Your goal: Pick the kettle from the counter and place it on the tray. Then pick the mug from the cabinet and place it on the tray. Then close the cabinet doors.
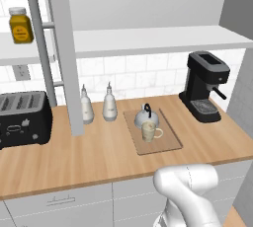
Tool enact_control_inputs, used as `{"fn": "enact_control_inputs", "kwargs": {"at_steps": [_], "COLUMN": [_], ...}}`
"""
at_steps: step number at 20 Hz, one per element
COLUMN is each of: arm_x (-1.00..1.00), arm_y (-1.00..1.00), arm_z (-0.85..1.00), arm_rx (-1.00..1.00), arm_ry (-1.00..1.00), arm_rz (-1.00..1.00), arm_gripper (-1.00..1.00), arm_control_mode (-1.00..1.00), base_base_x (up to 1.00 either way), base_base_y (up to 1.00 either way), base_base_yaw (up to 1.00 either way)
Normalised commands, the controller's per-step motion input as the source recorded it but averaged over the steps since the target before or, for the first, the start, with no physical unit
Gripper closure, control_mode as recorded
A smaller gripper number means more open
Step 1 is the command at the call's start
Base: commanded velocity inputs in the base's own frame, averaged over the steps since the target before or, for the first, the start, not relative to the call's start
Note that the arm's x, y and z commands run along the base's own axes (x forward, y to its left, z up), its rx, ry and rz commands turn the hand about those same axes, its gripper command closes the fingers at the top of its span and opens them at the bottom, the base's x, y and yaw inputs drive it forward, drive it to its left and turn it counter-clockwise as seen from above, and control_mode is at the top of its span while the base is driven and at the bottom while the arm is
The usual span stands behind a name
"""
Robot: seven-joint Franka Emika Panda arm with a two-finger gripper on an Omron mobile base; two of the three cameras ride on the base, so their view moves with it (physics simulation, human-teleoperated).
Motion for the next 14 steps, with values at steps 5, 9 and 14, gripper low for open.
{"fn": "enact_control_inputs", "kwargs": {"at_steps": [5, 9, 14], "arm_x": [0.0, 0.0, 0.0], "arm_y": [-0.48, -0.43, -0.35], "arm_z": [0.0, 0.0, 0.02], "arm_rx": [0.15, 0.14, 0.14], "arm_ry": [-0.18, -0.16, -0.13], "arm_rz": [0.0, 0.0, 0.0], "arm_gripper": [-1.0, -1.0, -1.0], "arm_control_mode": [-1.0, -1.0, -1.0], "base_base_x": [0.0, 0.0, 0.0], "base_base_y": [0.0, 0.0, 0.0], "base_base_yaw": [0.0, 0.0, 0.0]}}
